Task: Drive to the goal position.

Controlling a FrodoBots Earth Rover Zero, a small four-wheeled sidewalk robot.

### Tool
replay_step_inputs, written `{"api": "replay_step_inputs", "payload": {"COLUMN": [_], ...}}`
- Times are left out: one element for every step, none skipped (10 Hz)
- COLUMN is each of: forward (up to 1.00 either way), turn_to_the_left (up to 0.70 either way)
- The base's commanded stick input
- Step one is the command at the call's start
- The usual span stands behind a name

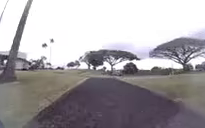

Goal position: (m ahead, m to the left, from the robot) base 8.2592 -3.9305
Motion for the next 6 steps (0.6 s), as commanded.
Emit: {"api": "replay_step_inputs", "payload": {"forward": [0.8, 0.8, 0.8, 0.8, 0.8, 0.8], "turn_to_the_left": [0.0, 0.0, 0.0, 0.0, 0.0, 0.0]}}
